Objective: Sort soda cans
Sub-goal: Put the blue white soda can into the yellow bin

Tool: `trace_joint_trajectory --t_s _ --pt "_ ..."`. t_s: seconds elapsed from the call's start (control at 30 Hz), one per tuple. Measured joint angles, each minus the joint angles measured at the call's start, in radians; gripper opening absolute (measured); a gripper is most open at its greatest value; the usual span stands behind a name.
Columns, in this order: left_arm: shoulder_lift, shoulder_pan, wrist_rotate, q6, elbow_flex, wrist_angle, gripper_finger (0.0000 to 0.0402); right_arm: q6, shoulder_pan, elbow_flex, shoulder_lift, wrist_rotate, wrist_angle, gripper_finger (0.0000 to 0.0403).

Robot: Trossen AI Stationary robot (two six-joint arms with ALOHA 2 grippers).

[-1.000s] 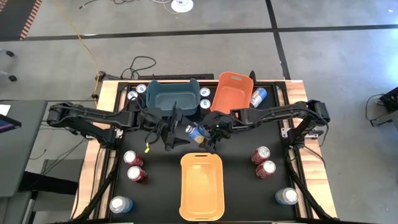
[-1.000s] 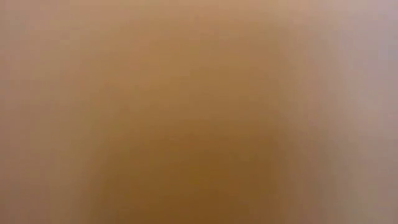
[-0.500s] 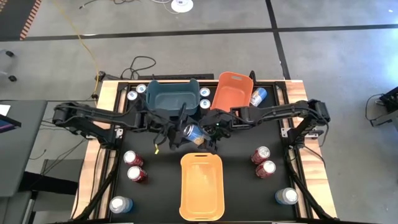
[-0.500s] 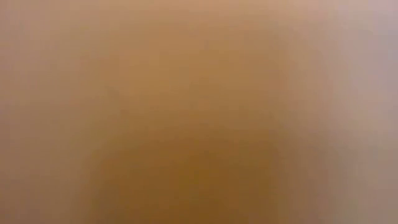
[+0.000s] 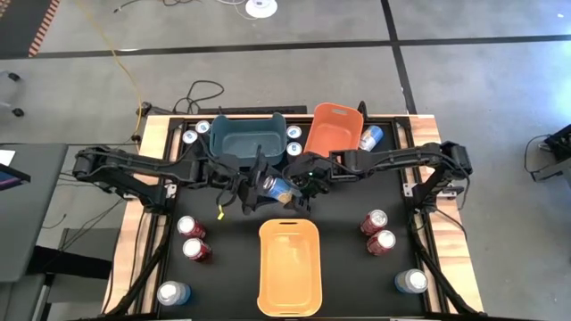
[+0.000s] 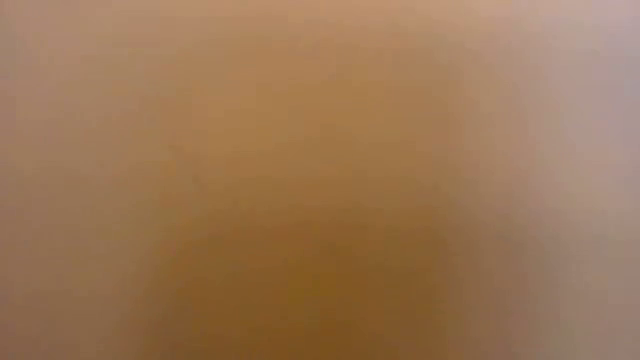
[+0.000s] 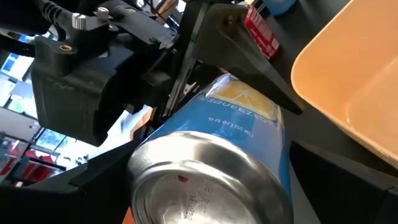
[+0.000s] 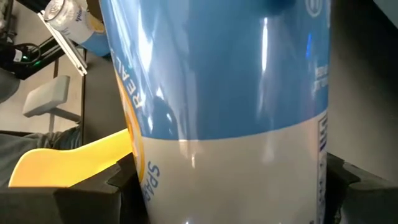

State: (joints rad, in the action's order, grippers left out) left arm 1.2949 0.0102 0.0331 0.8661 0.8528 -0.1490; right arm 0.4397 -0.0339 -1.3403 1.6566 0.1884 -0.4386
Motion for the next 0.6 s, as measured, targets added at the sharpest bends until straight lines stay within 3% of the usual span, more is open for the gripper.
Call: trace_joint_trajectory --t_s 0.33,0.6 --pt "0.0 0.001 0.006 -0.006 0.0 0.002 0.0334 0.0 0.006 0.001 0.0 0.001 0.001 0.0312" --pt "-0.001 0.003 -0.067 -0.051 -0.003 -0.02 0.0327 0.046 0.004 0.001 -0.003 -0.046 0.001 0.0372"
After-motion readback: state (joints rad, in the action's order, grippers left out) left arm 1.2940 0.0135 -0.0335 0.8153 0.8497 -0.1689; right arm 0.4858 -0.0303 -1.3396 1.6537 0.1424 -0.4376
